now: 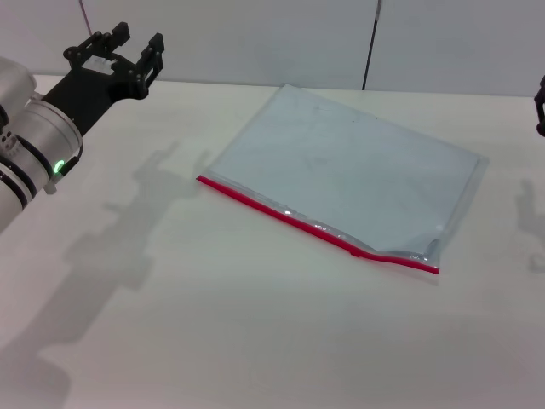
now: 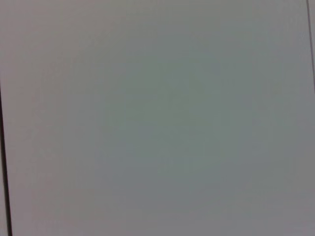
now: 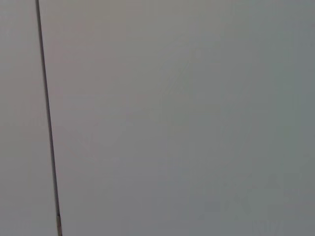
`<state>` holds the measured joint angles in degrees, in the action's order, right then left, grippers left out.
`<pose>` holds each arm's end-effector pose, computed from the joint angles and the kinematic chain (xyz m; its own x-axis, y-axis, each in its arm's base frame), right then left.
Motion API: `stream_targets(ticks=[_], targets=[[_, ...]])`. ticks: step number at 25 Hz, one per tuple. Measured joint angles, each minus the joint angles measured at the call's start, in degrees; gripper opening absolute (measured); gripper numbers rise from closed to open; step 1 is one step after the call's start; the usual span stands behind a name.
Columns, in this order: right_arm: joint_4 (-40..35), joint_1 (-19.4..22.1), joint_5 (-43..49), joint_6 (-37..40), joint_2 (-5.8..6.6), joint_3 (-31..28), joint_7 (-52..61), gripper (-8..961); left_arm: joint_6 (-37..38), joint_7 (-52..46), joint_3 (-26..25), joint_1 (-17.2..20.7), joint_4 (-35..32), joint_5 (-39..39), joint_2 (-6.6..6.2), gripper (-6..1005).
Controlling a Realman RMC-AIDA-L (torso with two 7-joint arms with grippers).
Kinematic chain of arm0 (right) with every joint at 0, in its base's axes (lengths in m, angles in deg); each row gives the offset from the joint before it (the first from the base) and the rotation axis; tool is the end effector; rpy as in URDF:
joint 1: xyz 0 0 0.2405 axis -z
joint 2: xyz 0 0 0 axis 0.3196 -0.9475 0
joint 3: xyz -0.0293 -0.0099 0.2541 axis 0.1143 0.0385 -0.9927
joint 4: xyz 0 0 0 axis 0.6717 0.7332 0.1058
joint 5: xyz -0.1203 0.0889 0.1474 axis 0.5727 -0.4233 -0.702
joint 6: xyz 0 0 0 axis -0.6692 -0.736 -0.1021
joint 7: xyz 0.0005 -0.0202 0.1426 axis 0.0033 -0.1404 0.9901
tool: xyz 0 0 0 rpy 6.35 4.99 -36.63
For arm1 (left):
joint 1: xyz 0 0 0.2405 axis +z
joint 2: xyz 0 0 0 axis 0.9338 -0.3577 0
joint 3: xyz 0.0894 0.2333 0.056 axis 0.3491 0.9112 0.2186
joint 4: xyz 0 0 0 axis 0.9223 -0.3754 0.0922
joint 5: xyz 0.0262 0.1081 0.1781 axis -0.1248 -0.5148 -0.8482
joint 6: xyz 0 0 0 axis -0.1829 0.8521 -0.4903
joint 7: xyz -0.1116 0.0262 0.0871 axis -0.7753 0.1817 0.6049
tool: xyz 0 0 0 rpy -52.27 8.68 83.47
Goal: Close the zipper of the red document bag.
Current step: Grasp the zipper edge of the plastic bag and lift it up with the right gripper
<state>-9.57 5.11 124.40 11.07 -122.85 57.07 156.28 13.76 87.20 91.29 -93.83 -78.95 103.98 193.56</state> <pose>0.2688 0.3577 -0.0021 0.6578 -0.0040 -0.7532 -0.7529 -0.0310 -0.6574 -0.2649 0.4016 0.0238 0.7339 -0.0610 0.6765 0.6132 -0.3689 -0.6985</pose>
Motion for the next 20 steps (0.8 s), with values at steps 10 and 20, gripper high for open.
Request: stream_targets(ticks=[10, 20], targets=[[0.0, 0.0, 0.0, 0.2, 0.06, 0.0, 0.0, 467, 0.0, 0.0, 0.0, 0.0, 0.0, -0.1, 0.0, 525], [0.2, -0.3, 0.0, 0.2, 0.09, 0.1, 0.0, 467, 0.4, 0.0, 0.0, -0.1, 0.0, -0.3, 0.0, 525]])
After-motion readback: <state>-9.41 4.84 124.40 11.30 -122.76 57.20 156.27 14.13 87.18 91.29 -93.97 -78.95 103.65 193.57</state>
